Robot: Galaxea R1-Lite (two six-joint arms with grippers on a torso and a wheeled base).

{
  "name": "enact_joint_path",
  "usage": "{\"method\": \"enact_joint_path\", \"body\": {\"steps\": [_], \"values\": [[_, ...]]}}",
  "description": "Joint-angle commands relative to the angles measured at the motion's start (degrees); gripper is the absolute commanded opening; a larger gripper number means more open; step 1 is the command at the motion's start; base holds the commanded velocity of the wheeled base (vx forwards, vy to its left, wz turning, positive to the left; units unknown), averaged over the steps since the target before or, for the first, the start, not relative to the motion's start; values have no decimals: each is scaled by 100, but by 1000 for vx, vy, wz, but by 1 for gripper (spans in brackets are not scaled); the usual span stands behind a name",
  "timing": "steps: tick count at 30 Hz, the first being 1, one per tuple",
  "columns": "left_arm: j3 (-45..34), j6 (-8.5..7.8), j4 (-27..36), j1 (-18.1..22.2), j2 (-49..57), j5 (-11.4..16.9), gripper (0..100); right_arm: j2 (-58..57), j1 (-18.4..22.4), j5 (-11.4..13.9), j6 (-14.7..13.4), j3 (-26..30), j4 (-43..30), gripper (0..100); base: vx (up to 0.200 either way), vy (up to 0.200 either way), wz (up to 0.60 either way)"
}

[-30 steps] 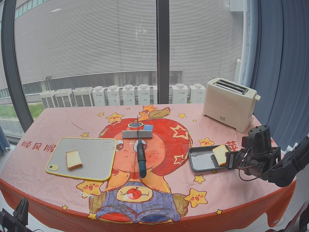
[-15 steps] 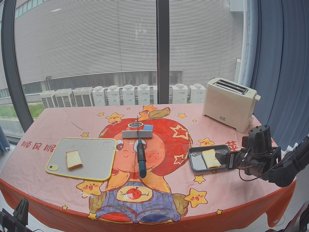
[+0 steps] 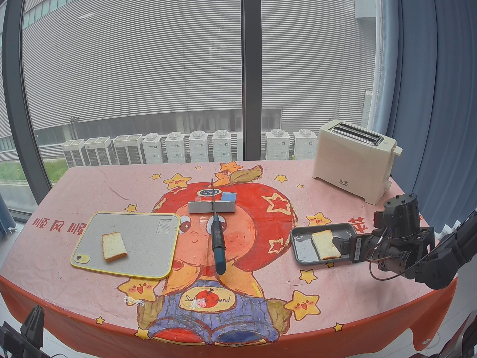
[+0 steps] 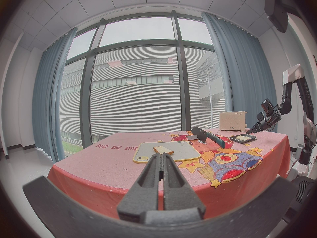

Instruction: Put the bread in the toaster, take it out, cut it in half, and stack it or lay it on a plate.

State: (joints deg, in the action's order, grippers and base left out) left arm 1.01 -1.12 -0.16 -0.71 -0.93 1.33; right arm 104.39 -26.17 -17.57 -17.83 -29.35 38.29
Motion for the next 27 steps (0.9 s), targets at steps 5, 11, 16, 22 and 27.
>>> {"method": "enact_joint_path", "body": {"steps": [5, 11, 16, 22, 27], "values": [[-101, -2, -2, 0, 93, -1, 0, -156, -72, -1, 8, 18, 3, 100, 0, 0, 0], [-101, -2, -2, 0, 93, -1, 0, -490, -160, -19, 43, 53, -41, 100, 0, 0, 0], [-101, -2, -2, 0, 93, -1, 0, -771, -239, -63, 52, 79, -76, 100, 0, 0, 0], [-101, -2, 7, 0, 93, -1, 0, -964, -301, -71, 131, 105, -85, 100, 0, 0, 0], [-101, -2, -2, 0, 93, -1, 0, -1035, -301, -133, 166, 114, -76, 100, 0, 0, 0]]}}
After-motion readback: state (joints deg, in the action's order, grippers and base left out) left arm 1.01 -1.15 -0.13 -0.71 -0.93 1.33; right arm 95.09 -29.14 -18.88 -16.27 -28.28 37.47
